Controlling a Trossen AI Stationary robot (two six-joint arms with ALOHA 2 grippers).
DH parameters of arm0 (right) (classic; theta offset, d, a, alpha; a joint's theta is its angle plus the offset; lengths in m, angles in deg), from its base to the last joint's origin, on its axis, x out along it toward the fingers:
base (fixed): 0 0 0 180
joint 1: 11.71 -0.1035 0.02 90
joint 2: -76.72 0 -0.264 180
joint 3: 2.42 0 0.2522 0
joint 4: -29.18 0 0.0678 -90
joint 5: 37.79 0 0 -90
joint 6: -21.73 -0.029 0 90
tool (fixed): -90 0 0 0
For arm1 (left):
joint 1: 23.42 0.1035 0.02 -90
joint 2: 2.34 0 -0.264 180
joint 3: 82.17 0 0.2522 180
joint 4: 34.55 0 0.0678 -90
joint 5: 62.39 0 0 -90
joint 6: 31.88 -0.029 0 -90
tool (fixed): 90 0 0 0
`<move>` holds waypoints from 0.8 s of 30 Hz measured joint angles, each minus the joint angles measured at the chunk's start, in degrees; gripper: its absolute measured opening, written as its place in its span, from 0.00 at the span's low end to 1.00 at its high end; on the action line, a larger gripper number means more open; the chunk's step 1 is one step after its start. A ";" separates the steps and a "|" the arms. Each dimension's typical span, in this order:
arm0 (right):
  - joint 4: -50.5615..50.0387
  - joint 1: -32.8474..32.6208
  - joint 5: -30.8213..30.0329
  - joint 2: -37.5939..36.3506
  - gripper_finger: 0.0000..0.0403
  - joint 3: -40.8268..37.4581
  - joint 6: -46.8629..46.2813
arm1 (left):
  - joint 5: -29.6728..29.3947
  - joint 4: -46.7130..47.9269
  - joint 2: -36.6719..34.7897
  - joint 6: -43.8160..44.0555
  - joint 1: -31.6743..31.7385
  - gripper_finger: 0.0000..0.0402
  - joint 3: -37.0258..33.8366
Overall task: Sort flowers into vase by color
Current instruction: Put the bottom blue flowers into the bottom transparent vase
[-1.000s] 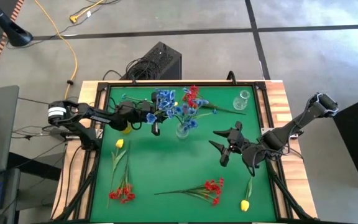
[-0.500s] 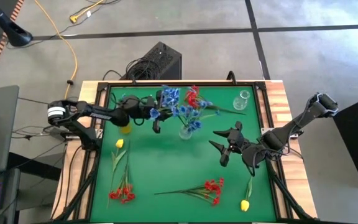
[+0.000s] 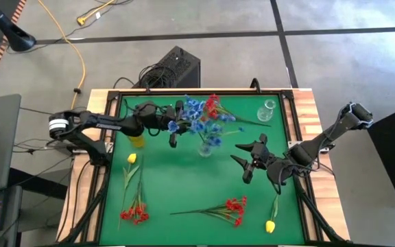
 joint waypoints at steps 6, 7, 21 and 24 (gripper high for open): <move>-0.09 0.00 -0.01 0.00 0.57 0.01 0.00 | -0.10 8.94 -3.44 -2.02 0.30 0.03 1.73; -0.06 0.00 -0.02 0.00 0.57 0.02 0.00 | -0.15 9.68 -3.57 -2.48 0.29 0.03 1.74; 0.20 0.00 -0.06 0.00 0.57 0.02 -0.44 | -2.16 12.74 -3.59 -4.90 -1.01 0.03 1.39; 0.20 0.00 -0.07 0.00 0.57 0.02 -0.46 | -2.25 11.45 -3.59 -6.02 -1.91 0.03 0.44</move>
